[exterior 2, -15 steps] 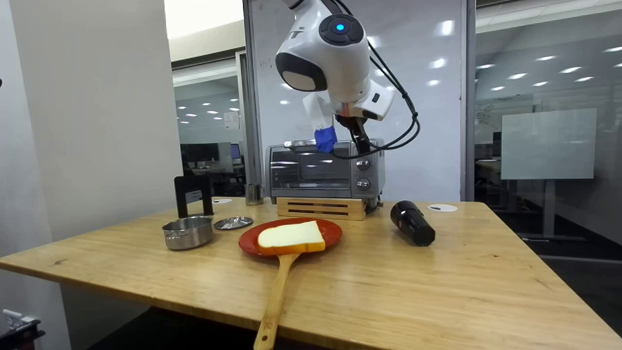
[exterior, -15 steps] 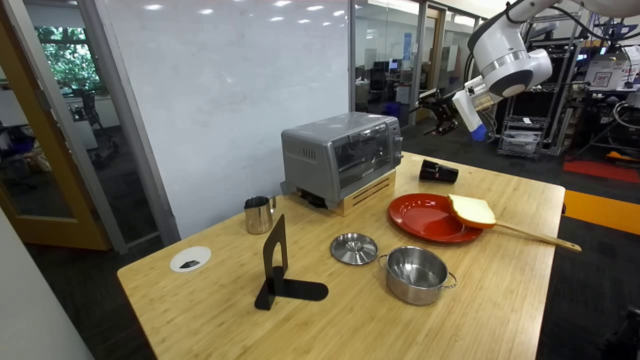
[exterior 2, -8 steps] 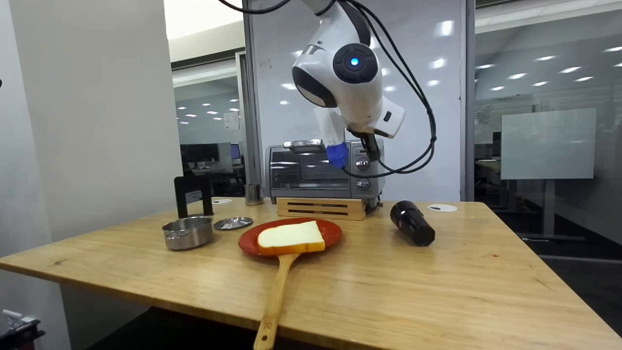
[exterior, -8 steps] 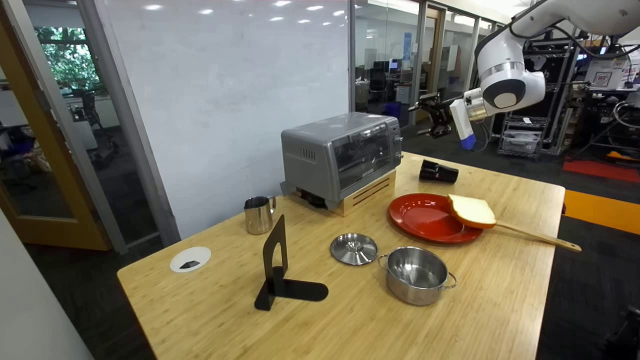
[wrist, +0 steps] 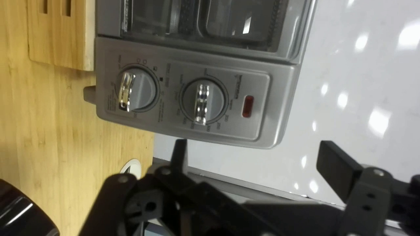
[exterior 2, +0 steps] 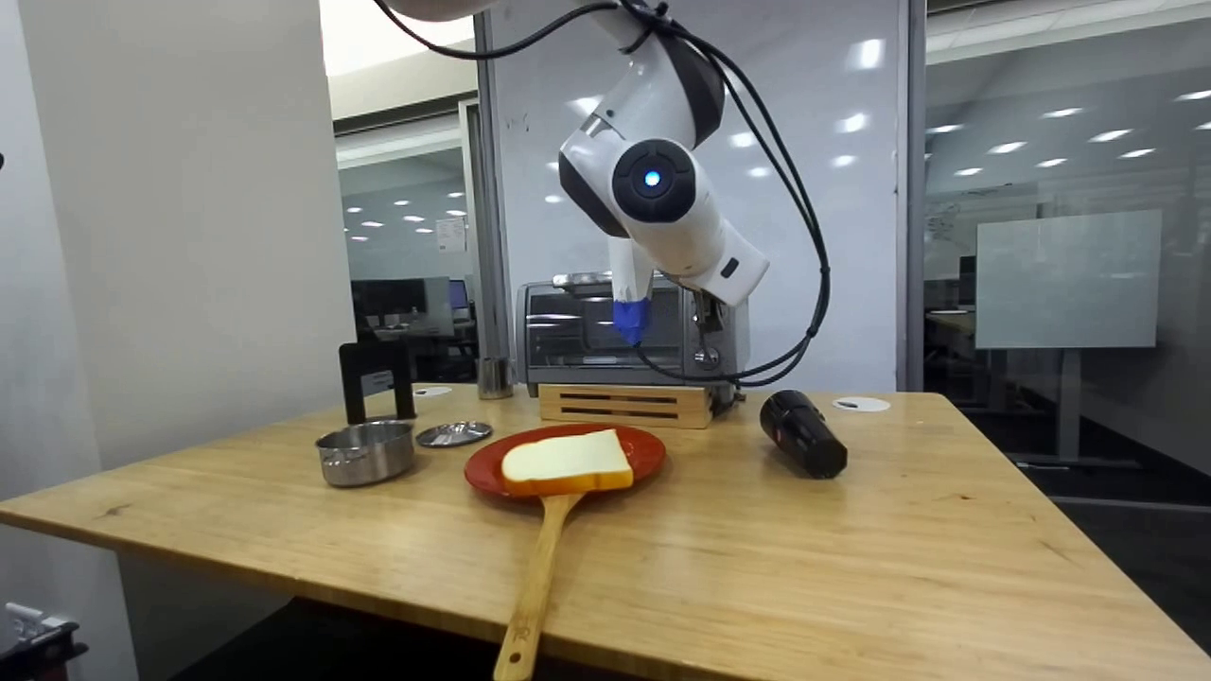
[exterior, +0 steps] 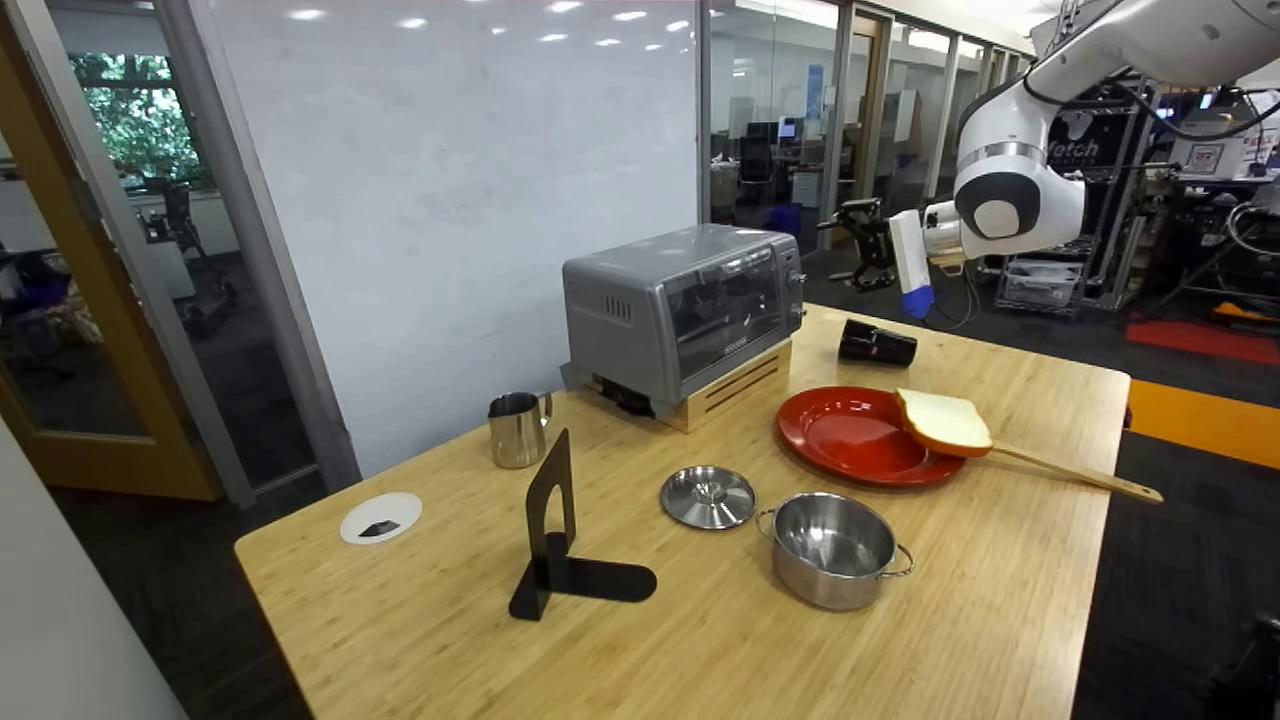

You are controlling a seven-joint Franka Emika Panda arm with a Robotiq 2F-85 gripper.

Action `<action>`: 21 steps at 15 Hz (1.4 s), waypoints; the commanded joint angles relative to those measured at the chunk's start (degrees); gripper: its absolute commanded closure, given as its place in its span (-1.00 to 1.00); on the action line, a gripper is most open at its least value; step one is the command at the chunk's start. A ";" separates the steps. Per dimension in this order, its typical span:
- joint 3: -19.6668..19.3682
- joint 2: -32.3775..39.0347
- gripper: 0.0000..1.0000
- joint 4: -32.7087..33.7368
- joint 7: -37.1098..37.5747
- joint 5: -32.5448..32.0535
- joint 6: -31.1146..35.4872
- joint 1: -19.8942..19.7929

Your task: Twist the upper knob on the oven

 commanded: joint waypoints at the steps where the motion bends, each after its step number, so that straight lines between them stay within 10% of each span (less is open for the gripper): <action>1: -3.91 0.80 -1.00 -1.50 0.28 4.75 -1.39 3.97; 21: -7.45 6.03 -1.00 0.88 -0.13 13.67 -8.18 7.59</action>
